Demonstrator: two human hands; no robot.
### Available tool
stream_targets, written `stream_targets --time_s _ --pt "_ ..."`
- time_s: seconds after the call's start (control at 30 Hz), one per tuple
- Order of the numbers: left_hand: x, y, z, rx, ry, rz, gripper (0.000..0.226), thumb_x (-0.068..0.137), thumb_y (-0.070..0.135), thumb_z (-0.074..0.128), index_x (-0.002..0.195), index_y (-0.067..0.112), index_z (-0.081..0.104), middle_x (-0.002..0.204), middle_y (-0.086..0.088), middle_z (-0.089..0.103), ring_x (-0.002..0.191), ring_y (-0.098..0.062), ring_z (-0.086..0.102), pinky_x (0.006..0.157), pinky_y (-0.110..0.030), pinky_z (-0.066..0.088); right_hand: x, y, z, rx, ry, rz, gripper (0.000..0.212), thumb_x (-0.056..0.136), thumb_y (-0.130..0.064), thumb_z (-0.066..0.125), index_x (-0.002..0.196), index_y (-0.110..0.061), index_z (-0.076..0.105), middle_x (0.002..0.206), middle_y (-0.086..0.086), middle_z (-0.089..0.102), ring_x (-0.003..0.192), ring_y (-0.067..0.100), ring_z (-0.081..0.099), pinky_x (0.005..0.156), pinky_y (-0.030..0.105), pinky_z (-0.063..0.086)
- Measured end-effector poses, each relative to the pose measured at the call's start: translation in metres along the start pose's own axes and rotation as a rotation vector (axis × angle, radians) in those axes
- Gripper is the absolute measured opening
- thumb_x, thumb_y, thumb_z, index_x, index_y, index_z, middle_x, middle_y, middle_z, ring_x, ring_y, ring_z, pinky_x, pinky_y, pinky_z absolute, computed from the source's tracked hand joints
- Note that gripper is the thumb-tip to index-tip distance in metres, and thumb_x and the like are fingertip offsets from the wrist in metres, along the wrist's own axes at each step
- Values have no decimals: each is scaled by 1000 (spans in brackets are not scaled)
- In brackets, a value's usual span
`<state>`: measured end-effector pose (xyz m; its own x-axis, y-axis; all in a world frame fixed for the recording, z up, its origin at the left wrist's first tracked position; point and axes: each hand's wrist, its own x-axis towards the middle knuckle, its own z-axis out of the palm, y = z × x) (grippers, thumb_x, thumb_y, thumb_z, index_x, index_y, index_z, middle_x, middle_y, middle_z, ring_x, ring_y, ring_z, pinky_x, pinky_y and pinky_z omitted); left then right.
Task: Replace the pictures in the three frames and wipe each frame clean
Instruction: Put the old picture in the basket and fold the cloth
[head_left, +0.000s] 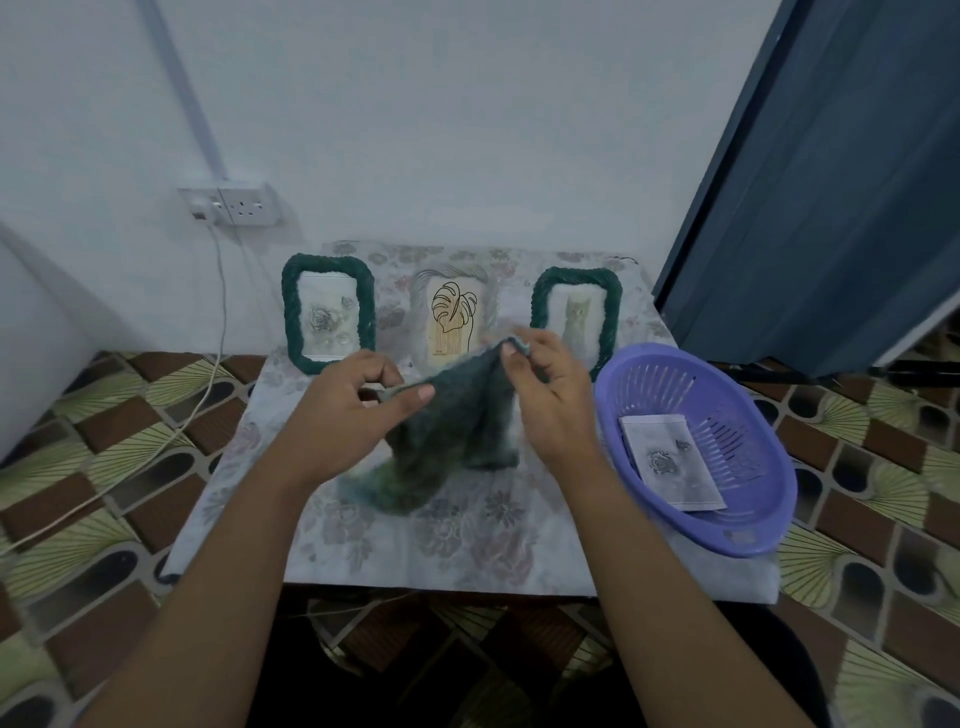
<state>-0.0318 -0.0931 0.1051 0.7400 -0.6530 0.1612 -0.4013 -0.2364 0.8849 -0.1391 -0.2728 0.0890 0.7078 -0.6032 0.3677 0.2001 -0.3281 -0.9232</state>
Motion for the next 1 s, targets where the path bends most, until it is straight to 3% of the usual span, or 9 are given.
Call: stream_targets --time_s 0.13,0.3,0.4,0.5,0.6,0.67,0.8,0.9,1.0 --pt "-4 -5 3 -51 -114 30 48 77 30 81 61 11 41 63 7 56 64 -12 56 67 -34 44 7 -14 -10 103 75 57 18 100 -10 56 93 -11 73 68 -18 63 64 -5 55 65 12 43" --pt "-8 -12 5 33 -214 -22 31 76 22 84 92 22 58 84 12 71 78 -6 68 72 -21 50 16 -16 -17 212 202 94 44 98 -28 59 89 15 59 74 11 49 69 21 41 63 33 35" --pt "-9 -22 3 110 -219 -28 34 80 29 81 109 32 64 99 16 72 90 -1 68 78 -22 54 18 -19 -23 180 249 116 44 94 -40 59 82 2 62 74 10 47 68 22 40 62 34 35" --pt "-8 -32 2 206 -97 -42 11 85 34 75 95 31 72 87 10 72 80 -3 65 70 -24 50 18 -14 -30 194 311 131 25 102 -24 55 83 -22 70 76 9 48 68 19 41 59 29 35" --pt "-4 -45 4 238 61 -104 9 90 30 70 83 25 71 79 1 70 77 -19 64 68 -32 49 19 -5 -33 162 338 141 22 103 -23 54 89 -21 70 74 3 55 69 17 46 63 29 38" --pt "0 -53 5 325 203 -118 7 91 26 69 92 20 73 90 -1 70 83 -19 61 72 -30 42 21 6 -35 113 360 187 24 104 -23 52 84 -23 65 59 -16 50 56 3 40 54 21 35" --pt "15 -53 14 447 397 -168 14 94 19 62 97 11 73 86 -6 68 71 -17 55 62 -24 35 28 24 -35 -5 355 289 28 104 -27 51 77 -28 56 57 -15 38 52 2 31 51 20 26" --pt "39 -47 16 117 452 -283 17 99 17 53 100 11 69 79 -4 70 55 -17 68 47 -18 44 41 28 -31 8 334 354 37 104 -26 51 68 -33 45 61 -15 37 56 1 32 53 19 28" --pt "70 -36 14 -405 497 -386 14 103 9 47 101 7 62 92 -11 66 65 -19 72 54 -24 56 61 24 -30 125 342 383 27 104 -28 52 86 -13 67 70 0 44 64 9 39 60 28 41"
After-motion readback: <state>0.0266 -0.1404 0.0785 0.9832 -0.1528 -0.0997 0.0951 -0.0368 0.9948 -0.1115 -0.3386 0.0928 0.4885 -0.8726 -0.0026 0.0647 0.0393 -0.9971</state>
